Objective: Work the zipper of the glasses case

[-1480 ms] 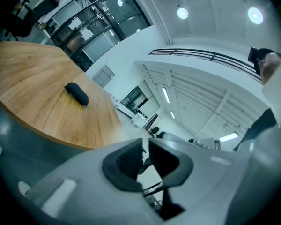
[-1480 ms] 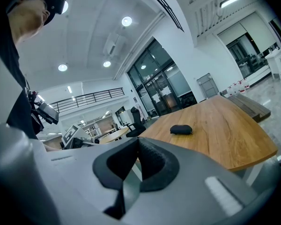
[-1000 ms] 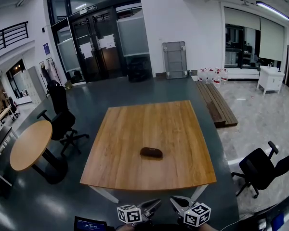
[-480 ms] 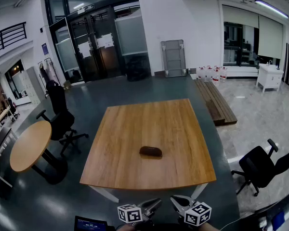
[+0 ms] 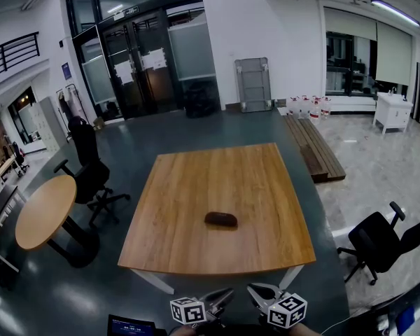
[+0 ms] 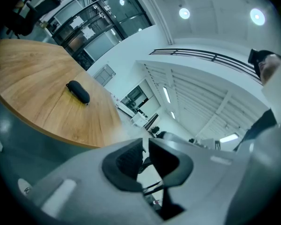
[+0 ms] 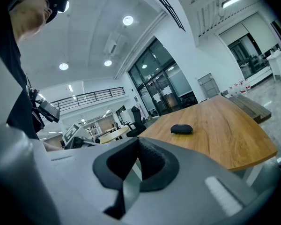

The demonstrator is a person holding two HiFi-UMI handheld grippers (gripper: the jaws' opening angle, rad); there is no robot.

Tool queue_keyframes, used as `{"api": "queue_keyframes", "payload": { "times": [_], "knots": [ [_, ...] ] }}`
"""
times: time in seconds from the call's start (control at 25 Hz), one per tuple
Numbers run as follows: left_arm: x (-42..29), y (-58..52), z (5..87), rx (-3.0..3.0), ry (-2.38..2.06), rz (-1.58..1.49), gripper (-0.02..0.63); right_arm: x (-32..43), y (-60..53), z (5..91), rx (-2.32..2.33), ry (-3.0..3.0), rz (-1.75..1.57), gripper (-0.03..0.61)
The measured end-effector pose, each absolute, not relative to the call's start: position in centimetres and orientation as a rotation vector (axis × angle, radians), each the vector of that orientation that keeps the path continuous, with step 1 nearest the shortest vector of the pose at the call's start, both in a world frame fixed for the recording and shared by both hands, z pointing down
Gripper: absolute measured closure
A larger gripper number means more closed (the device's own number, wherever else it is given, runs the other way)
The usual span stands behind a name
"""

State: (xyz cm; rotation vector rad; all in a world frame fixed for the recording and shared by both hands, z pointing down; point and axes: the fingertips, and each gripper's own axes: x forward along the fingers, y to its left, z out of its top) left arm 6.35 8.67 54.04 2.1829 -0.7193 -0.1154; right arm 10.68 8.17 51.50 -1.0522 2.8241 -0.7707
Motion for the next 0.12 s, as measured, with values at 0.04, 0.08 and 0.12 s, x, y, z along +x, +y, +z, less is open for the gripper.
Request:
{"api": "queue_keyframes", "payload": {
  "times": [0.04, 0.08, 0.12],
  "knots": [
    [6.21, 8.72, 53.96, 2.183, -0.719, -0.117, 0.578, 10.53, 8.24, 51.45, -1.053, 2.825, -0.769, 0.573],
    [6.08, 8.79, 53.87, 2.183, -0.719, -0.118, 0.578, 10.42, 8.32, 51.44, -1.054, 2.826, -0.768, 0.574],
    [5.96, 8.87, 53.80, 2.182, -0.718, -0.119, 0.578, 10.33, 8.40, 51.43, -1.055, 2.826, -0.767, 0.574]
  ]
}}
